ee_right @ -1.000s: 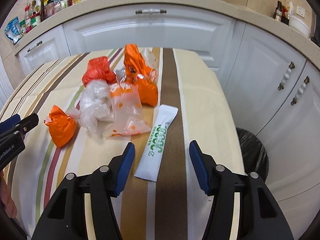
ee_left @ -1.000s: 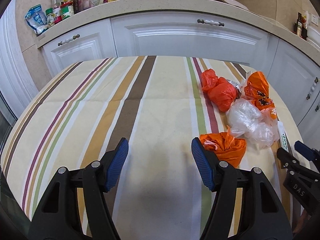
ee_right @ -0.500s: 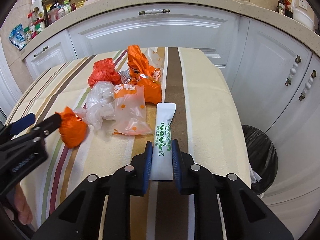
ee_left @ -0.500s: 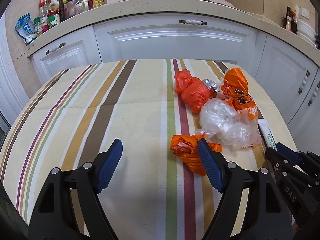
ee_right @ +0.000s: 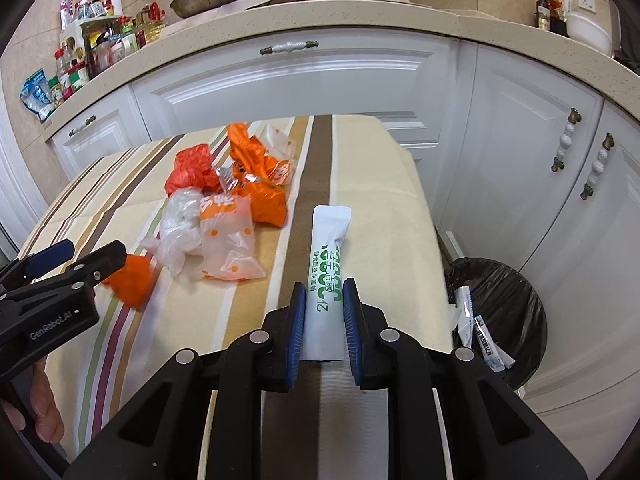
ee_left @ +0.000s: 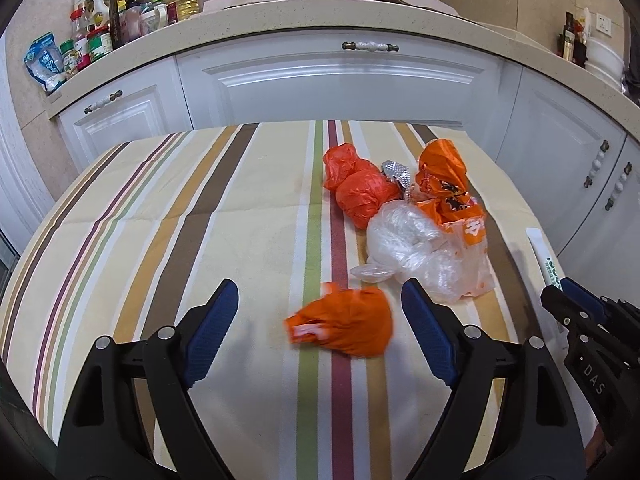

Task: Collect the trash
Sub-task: 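Grasp the orange plastic bag with the left tool, then carry the orange bag and tube over the bin and open both tools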

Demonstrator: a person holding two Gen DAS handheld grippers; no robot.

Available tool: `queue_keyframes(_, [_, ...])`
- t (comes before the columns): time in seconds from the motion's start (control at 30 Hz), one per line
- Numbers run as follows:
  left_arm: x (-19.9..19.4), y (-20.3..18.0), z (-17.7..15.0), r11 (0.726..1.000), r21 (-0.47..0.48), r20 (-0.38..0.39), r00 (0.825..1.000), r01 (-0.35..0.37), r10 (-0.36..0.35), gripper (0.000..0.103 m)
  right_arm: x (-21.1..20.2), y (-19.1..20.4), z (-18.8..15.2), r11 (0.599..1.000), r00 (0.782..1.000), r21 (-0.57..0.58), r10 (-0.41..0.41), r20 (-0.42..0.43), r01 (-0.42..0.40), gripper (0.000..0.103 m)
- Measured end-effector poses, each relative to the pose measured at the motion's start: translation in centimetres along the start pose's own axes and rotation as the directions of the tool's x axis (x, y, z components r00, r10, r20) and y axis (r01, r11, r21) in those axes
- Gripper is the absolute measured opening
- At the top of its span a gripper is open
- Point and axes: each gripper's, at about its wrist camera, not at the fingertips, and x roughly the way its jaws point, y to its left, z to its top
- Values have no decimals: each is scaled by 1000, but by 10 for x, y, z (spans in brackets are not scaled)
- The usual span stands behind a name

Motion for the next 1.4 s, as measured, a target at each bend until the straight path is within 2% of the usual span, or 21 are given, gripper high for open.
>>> queue_keyframes(0.1, [0, -5, -1, 1000, 12, 11, 1000, -8, 8, 85, -1, -5, 1, 1000, 1000, 7, -4, 7, 4, 20])
queue_keyframes(0.3, [13, -7, -8, 999, 32, -17, 999, -42, 43, 85, -2, -9, -1, 1000, 1000, 9, -24, 14, 24, 20])
queue_keyframes(0.33, [15, -7, -9, 999, 30, -19, 999, -39, 39, 83, -3, -10, -2, 1000, 1000, 7, -27, 15, 27, 20])
queue_keyframes(0.5, [17, -11, -11, 999, 52, -29, 1000, -4, 6, 57, -4, -13, -2, 1000, 999, 12, -30, 18, 29, 20])
queue_keyframes(0.7, [15, -7, -14, 999, 38, -22, 999, 28, -27, 55, -5, -13, -2, 999, 999, 12, -30, 24, 30, 20])
queue_keyframes(0.87, [11, -7, -16, 998, 54, -12, 1000, 17, -16, 52, -6, -12, -2, 1000, 999, 8, -30, 28, 29, 20])
queue_keyframes(1.07, [-12, -11, -10, 998, 69, 51, 999, -1, -3, 51, -18, -13, -2, 997, 995, -14, -71, 66, 72, 20])
queue_keyframes(1.17, [-25, -23, -4, 995, 97, 87, 996, 7, -15, 51, -25, -21, -1, 995, 991, -10, -99, 90, 101, 20])
queue_keyframes(1.4, [-35, -78, 10, 980, 179, 106, 988, 92, -112, 51, -40, -64, -3, 986, 978, 50, -167, 127, 162, 20])
